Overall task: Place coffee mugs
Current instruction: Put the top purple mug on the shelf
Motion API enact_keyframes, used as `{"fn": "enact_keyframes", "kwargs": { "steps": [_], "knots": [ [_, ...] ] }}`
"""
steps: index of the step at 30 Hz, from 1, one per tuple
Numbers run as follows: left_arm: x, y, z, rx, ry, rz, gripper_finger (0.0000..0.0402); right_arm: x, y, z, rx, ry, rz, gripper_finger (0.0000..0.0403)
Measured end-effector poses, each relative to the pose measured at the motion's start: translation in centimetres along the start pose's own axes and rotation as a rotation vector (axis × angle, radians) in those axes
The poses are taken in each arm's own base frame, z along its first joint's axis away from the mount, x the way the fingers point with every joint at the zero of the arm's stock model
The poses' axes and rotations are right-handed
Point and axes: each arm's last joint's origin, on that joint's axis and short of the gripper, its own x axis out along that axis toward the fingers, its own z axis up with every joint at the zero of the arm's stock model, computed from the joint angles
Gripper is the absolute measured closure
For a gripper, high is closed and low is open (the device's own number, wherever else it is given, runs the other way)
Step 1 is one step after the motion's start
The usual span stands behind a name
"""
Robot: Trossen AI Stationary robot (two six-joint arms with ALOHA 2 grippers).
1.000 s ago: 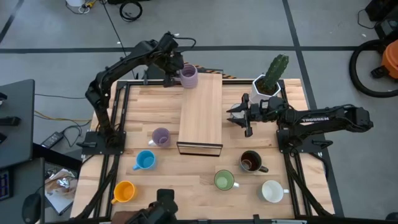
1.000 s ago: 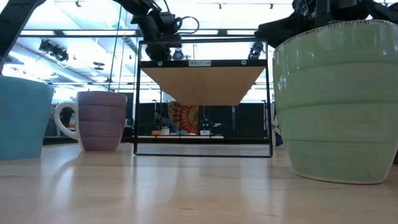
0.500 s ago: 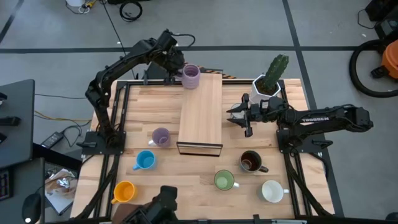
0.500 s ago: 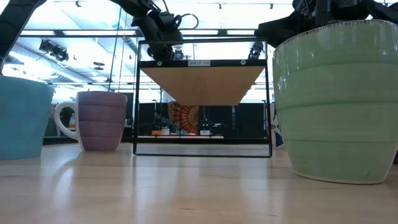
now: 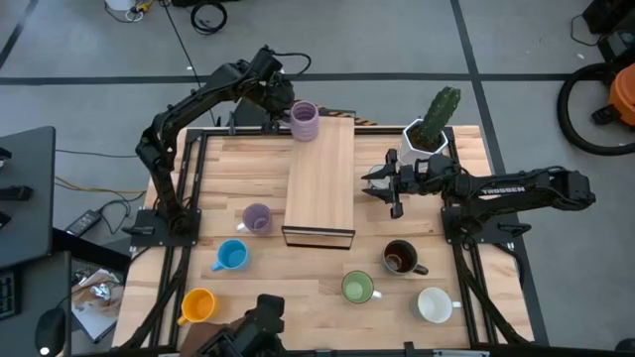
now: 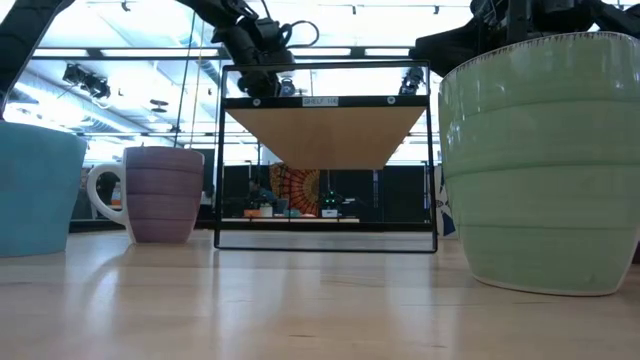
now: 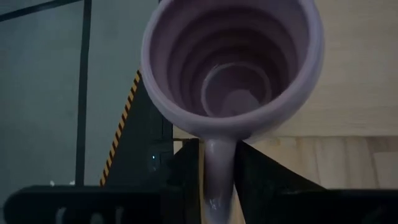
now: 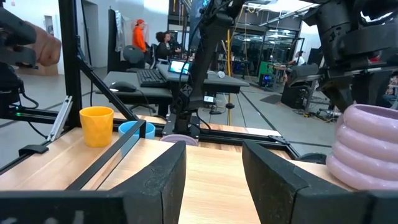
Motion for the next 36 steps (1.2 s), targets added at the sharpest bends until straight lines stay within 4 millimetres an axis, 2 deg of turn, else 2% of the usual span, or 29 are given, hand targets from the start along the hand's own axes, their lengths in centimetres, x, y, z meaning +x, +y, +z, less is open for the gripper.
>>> {"fn": "enact_keyframes", "kwargs": {
  "steps": [23,26,32,36],
  "knots": [
    [-0.01,0.31,0.25,-0.071,-0.017,0.042,0.0295,0.00,0.01,-0.14,0.005,0.016,-0.002,0.0239],
    [0.00,0.21,0.24,-0.075,-0.012,0.034,0.0279,0.00,0.00,-0.20,0.006,0.022,-0.005,0.0239],
    [-0.12,0.05,0.32,-0.071,-0.005,0.037,0.0221,0.00,0.00,-0.20,0.006,0.022,-0.007,0.0239],
    [-0.73,-0.18,0.54,-0.073,-0.003,0.055,0.0202,0.00,0.00,-0.20,0.006,0.021,-0.006,0.0239]
  ]
}}
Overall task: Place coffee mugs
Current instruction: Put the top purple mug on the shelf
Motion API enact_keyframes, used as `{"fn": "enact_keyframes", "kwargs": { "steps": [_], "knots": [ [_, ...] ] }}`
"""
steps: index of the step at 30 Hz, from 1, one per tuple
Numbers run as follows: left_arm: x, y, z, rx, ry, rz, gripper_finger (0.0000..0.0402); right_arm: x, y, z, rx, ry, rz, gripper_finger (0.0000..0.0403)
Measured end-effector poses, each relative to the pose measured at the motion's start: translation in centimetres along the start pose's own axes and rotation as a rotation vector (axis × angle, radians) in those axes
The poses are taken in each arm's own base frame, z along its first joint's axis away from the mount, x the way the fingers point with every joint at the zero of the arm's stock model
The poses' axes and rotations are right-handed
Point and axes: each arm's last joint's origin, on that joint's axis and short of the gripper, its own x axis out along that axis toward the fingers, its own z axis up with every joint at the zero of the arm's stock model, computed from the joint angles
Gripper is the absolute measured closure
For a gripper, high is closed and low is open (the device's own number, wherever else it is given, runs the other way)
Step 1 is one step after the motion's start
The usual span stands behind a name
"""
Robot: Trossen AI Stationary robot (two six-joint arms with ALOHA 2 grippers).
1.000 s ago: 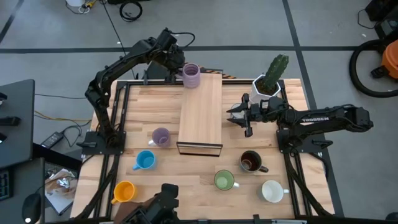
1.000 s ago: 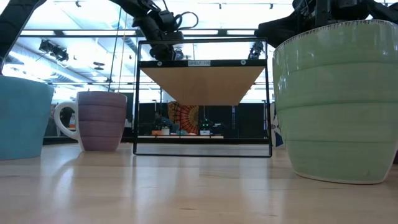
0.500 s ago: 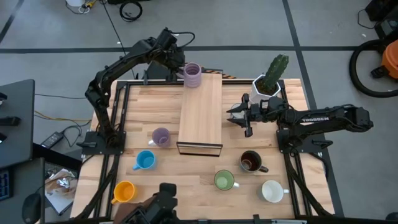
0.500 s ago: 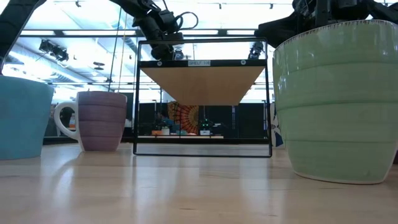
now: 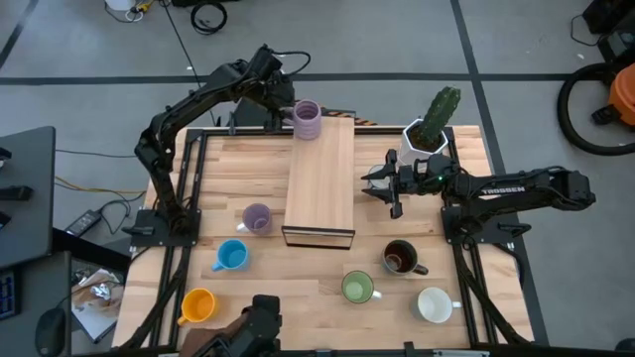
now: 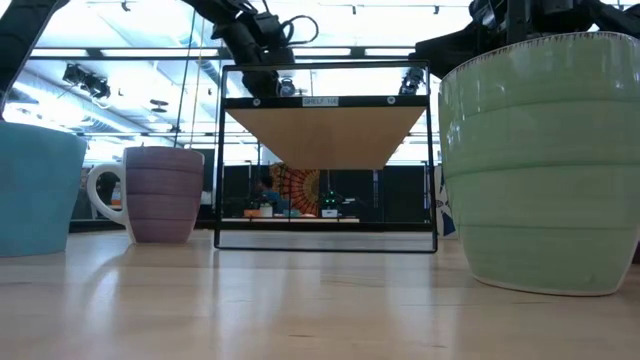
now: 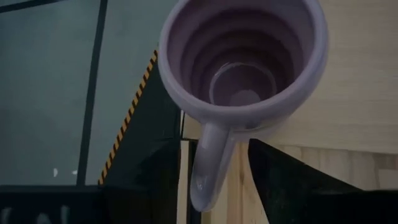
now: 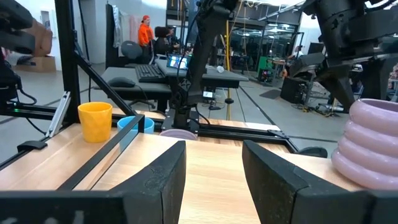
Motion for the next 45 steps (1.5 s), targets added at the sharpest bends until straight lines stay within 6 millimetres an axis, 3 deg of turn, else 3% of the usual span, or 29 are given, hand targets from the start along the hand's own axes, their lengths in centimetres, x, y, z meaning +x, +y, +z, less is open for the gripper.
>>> {"fn": "enact_keyframes", "kwargs": {
  "steps": [13,24,29,33,45],
  "knots": [
    [-4.3,-1.3,1.0,0.009,-0.066,0.054,0.0200,0.0,0.0,0.0,-0.008,0.000,-0.001,0.0239],
    [-3.3,-5.9,5.5,0.239,-0.122,0.074,0.0200,0.0,-0.1,0.2,-0.010,-0.016,-0.004,0.0239],
    [-2.5,-7.1,6.5,0.316,-0.096,0.130,0.0200,0.0,-0.1,0.2,-0.010,-0.016,-0.004,0.0239],
    [-0.7,-7.5,6.5,0.365,-0.041,0.207,0.0200,0.0,-0.1,0.2,-0.009,-0.016,-0.003,0.0239],
    [1.5,-7.3,5.3,0.388,0.027,0.284,0.0205,0.0,-0.1,0.2,-0.009,-0.017,-0.002,0.0239]
  ]
}}
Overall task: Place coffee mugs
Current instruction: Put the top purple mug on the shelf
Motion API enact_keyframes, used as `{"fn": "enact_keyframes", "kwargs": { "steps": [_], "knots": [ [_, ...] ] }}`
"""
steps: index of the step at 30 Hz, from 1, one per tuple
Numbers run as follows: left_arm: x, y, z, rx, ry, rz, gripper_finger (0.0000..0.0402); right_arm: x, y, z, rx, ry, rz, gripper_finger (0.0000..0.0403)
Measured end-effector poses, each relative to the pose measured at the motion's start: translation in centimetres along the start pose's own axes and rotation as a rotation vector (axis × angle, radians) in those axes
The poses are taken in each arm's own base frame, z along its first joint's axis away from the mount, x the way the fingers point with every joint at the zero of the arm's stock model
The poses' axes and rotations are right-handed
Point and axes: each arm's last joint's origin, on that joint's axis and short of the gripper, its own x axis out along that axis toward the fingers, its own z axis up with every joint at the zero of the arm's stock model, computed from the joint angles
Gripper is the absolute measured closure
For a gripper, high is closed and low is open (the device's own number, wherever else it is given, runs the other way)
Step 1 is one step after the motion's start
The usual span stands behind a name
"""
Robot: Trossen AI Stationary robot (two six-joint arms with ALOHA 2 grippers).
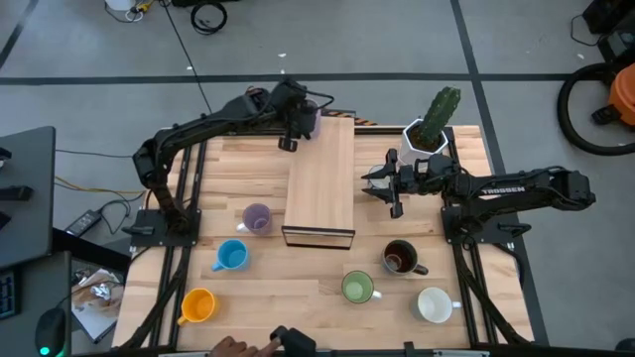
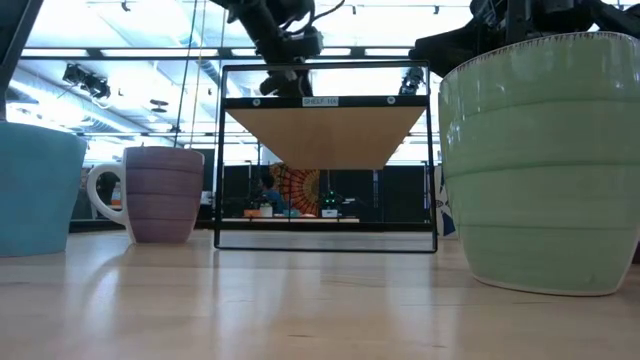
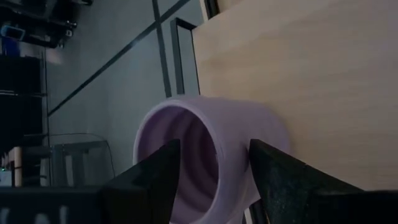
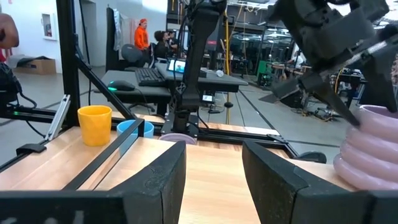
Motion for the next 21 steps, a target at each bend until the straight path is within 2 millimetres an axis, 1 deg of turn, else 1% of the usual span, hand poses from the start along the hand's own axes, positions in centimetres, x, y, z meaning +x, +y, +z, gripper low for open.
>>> {"fn": "enact_keyframes", "kwargs": {
  "steps": [10,21],
  "knots": [
    [0.28,0.28,-0.04,-0.013,-0.015,0.037,0.0229,0.00,0.01,0.00,0.002,0.000,0.001,0.0239],
    [0.27,0.18,-0.01,-0.013,-0.019,0.026,0.0230,0.00,0.01,0.00,0.002,0.000,0.001,0.0239]
  ]
}}
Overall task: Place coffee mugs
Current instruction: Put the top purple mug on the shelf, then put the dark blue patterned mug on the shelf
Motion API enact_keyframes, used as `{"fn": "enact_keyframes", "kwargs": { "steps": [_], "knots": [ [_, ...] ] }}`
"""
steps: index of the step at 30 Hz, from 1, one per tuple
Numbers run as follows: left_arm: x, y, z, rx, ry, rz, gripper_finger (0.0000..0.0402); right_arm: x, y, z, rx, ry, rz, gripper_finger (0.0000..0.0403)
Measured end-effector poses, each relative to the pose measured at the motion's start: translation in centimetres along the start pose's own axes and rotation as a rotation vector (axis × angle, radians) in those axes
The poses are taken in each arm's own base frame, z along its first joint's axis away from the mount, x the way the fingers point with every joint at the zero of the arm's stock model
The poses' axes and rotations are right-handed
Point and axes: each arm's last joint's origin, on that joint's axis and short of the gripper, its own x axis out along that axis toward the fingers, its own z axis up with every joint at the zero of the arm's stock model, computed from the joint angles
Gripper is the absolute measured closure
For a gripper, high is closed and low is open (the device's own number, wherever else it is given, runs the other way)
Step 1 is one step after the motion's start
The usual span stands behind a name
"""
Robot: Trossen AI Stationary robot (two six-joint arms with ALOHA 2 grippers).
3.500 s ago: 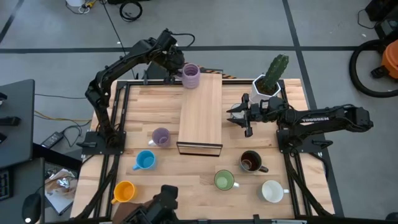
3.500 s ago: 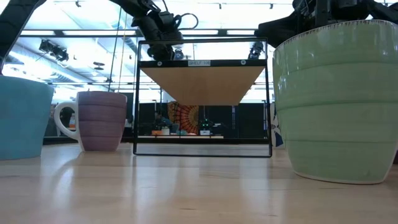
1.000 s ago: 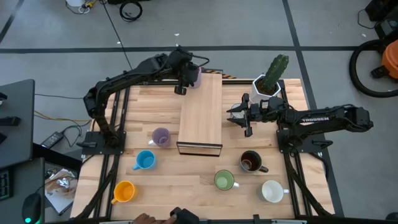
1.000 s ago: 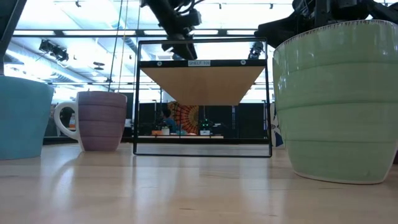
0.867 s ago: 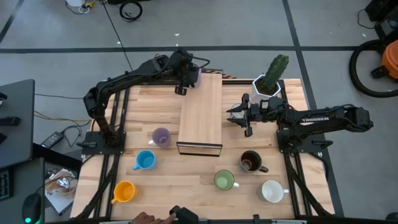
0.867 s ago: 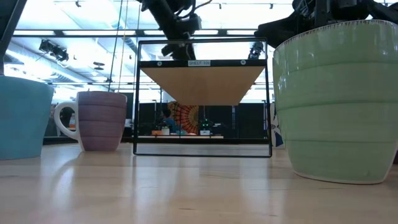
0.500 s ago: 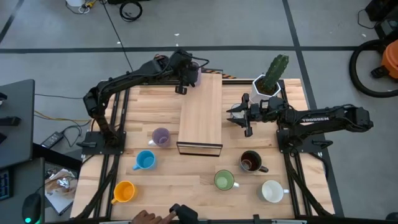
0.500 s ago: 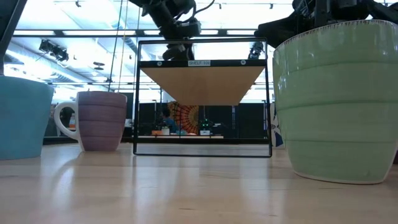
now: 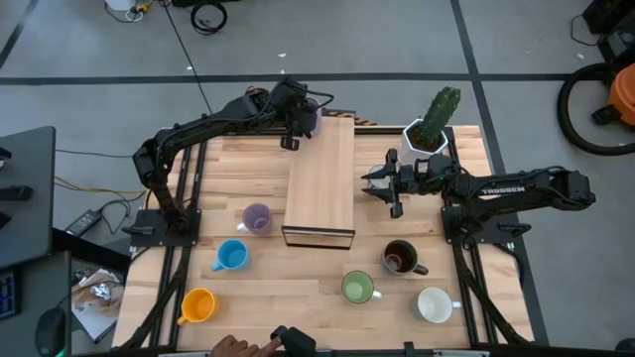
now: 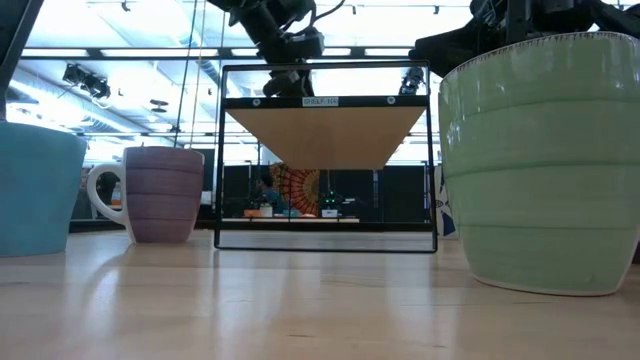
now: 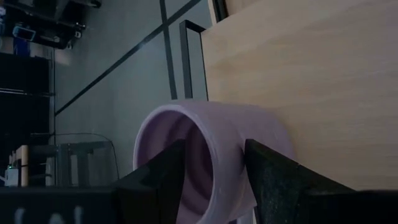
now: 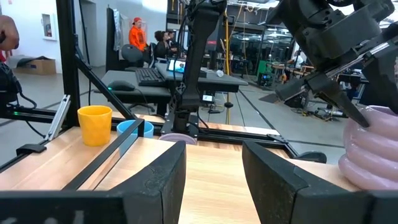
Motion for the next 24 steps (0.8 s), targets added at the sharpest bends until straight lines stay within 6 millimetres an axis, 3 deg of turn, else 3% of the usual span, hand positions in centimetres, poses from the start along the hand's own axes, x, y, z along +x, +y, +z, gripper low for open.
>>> {"fn": "enact_keyframes", "kwargs": {
  "steps": [9,14,20,24],
  "knots": [
    [-0.5,0.1,0.1,-0.033,-0.038,-0.014,0.0230,0.0,0.0,0.0,-0.001,0.001,0.000,0.0239],
    [-2.5,0.7,0.1,-0.075,-0.093,-0.002,0.0230,0.0,0.0,0.0,0.000,0.004,0.001,0.0239],
    [-5.6,0.9,-0.1,-0.248,-0.192,-0.093,0.0230,0.0,0.0,-0.2,0.005,0.020,0.002,0.0239],
    [-6.4,-0.4,-0.9,-0.292,-0.171,-0.127,0.0230,0.0,0.0,-0.4,0.003,0.038,-0.018,0.0239]
  ]
}}
